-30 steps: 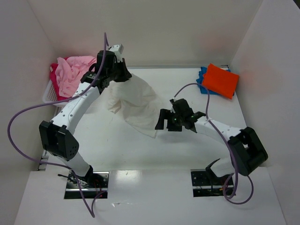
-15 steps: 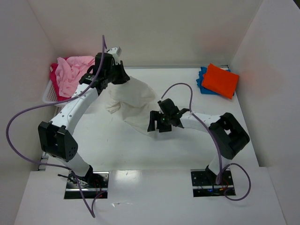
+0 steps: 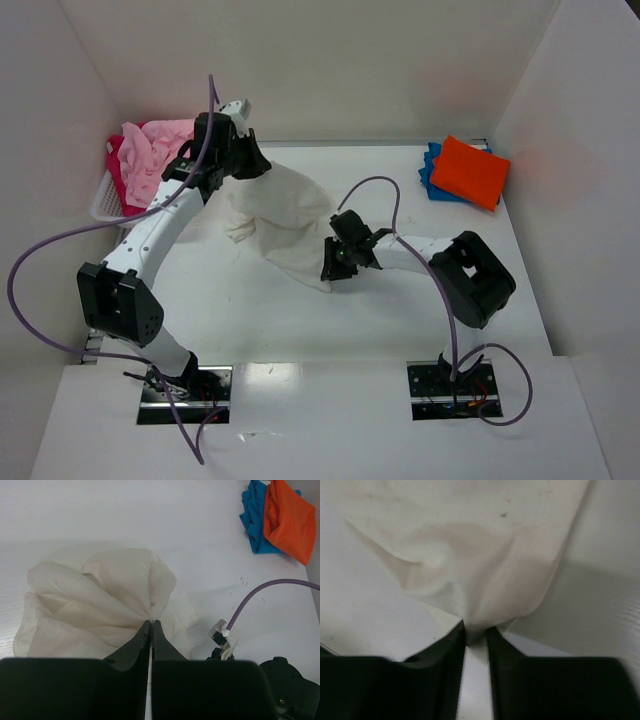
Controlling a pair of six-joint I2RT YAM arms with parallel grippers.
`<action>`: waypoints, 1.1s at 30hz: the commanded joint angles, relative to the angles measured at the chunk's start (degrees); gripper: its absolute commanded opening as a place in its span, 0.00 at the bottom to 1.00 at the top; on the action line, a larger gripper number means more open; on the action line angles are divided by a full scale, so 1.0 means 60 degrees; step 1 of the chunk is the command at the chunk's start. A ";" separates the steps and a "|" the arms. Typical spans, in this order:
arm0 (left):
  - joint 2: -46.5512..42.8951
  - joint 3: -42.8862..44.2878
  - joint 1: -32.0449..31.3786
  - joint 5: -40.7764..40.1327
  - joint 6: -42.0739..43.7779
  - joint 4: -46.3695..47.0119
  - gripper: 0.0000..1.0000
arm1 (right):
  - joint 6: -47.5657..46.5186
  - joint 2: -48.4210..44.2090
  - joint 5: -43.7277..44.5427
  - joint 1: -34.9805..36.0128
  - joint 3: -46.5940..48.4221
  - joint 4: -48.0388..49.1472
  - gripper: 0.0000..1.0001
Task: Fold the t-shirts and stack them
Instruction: Flatten out the tshirt
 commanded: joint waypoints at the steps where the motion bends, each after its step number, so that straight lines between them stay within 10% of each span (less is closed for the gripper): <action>1: -0.0489 -0.0091 0.0170 0.0277 -0.0164 0.0593 0.00 | -0.0060 0.0090 0.0448 0.0109 0.0329 -0.0241 0.06; 7: -0.0489 -0.0091 0.0567 0.0277 0.0011 0.0489 0.00 | -0.0435 -0.1324 0.1737 -0.0061 0.1752 -0.1595 0.00; 20: 0.0024 0.1793 0.1679 0.0277 0.0598 0.0051 0.00 | -0.2437 -0.2618 0.1197 -0.4402 0.9183 -0.3147 0.00; 33: 0.0829 0.3410 0.2646 0.0986 0.0803 -0.0564 0.00 | -0.3071 -0.3027 0.2470 -0.4695 1.0894 -0.3044 0.00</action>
